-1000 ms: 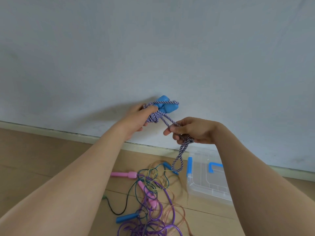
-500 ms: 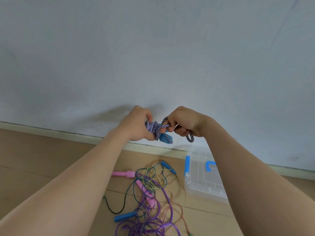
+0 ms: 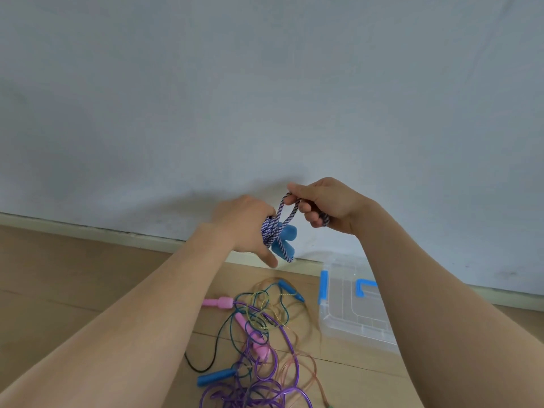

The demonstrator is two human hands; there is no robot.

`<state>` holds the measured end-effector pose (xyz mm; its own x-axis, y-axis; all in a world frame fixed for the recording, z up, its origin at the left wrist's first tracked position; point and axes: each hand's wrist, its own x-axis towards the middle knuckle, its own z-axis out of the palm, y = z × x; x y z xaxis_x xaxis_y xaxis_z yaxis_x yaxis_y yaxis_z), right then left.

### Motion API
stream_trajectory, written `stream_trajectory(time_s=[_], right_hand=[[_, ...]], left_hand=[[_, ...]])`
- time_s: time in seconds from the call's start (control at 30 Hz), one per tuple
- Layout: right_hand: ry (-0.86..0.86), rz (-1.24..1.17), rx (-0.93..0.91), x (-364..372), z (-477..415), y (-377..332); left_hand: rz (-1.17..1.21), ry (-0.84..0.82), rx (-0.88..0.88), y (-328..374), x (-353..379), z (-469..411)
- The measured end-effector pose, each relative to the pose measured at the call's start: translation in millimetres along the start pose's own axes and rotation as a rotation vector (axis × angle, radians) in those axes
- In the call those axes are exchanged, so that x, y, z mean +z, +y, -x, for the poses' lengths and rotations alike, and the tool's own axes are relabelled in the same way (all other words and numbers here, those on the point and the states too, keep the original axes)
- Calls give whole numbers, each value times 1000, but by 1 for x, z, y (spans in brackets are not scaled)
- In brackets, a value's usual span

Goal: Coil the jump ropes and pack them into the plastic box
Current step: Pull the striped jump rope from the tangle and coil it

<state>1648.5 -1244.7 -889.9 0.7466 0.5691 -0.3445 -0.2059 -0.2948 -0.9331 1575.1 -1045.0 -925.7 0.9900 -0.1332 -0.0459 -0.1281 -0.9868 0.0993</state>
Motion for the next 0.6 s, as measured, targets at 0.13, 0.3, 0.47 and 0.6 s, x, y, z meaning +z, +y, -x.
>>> stream_trajectory(time_s=[0.13,0.3,0.47,0.6], right_hand=[[99,-93,-139,-11,-4,3],[312,-31,-271,-25,-8,19],[459,157,-230,-28,-15,31],[569,371,-202,-36,-17,36]], left_hand=[[32,-24,-31,0,4,2],[245,-98,-3,-7,11,4],[536,-163,4,-5,12,1],[1147,-134,-142,-5,-1,-2]])
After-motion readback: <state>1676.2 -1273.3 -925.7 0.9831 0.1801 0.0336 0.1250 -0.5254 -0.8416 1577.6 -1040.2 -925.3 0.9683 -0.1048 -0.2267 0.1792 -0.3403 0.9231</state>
